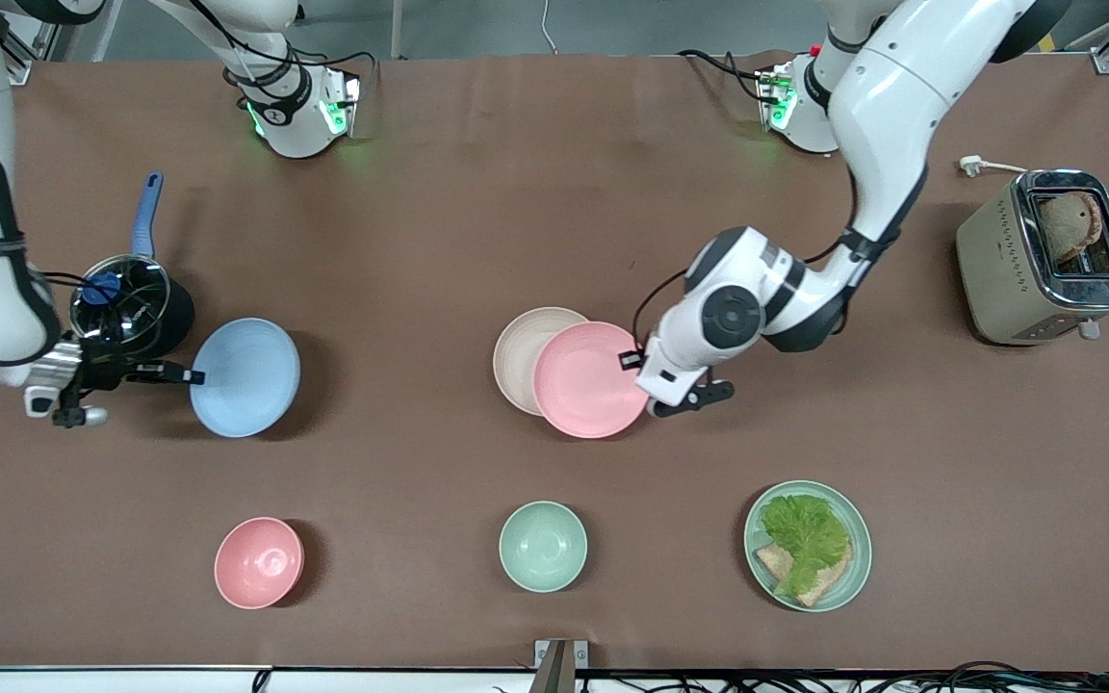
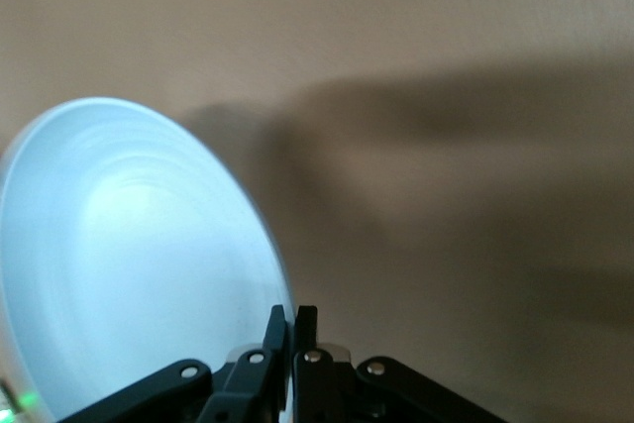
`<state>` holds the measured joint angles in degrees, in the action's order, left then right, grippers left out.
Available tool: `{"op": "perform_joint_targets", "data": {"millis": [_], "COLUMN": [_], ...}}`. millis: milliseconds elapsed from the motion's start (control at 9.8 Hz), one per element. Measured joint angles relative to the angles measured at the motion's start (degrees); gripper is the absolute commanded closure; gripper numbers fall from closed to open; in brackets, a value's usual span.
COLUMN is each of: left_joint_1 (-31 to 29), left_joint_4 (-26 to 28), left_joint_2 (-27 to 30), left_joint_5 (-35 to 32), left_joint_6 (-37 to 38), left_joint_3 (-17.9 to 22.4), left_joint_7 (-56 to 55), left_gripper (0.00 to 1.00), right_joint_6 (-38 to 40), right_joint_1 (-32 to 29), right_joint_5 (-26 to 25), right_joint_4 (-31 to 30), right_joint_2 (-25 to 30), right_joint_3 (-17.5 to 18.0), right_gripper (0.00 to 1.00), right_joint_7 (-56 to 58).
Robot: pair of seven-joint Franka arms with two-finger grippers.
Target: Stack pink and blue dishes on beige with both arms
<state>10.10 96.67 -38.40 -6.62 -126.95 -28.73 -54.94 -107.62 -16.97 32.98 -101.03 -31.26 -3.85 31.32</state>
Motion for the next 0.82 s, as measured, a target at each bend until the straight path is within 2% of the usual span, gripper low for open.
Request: {"op": "perform_joint_targets", "data": {"millis": [204, 306, 408, 510, 816], "left_joint_1": [2.7, 3.8, 4.8, 5.3, 5.2], "left_joint_4": [-0.2, -0.2, -0.2, -0.2, -1.0], "left_joint_2": [-0.1, -0.3, -0.4, -0.5, 0.1], "left_joint_5": [-3.0, -3.6, -3.8, -4.8, -7.6], "left_joint_6": [0.1, 0.1, 0.1, 0.1, 0.3], "left_joint_3": [-0.8, -1.1, -1.1, -1.2, -1.3], "left_joint_7": [-6.3, -8.5, -10.7, -12.1, -12.8], "left_gripper": [0.91, 0.71, 0.11, 0.0, 0.0], "right_joint_6": [7.6, 8.4, 8.1, 6.8, 2.0], "right_joint_1": [1.0, 3.0, 5.8, 9.0, 18.9], "right_joint_5": [-2.5, -2.8, -2.9, -3.0, -4.8], "right_joint_4": [7.3, 8.8, 9.1, 9.1, 9.0], "right_joint_2": [1.2, 2.4, 3.8, 5.4, 8.3], "right_joint_3": [0.6, 0.9, 0.9, 1.0, 1.1], "right_gripper": [0.99, 0.99, 0.99, 0.99, 0.99], "right_joint_7": [-9.5, -11.7, -12.9, -14.8, -26.2]}}
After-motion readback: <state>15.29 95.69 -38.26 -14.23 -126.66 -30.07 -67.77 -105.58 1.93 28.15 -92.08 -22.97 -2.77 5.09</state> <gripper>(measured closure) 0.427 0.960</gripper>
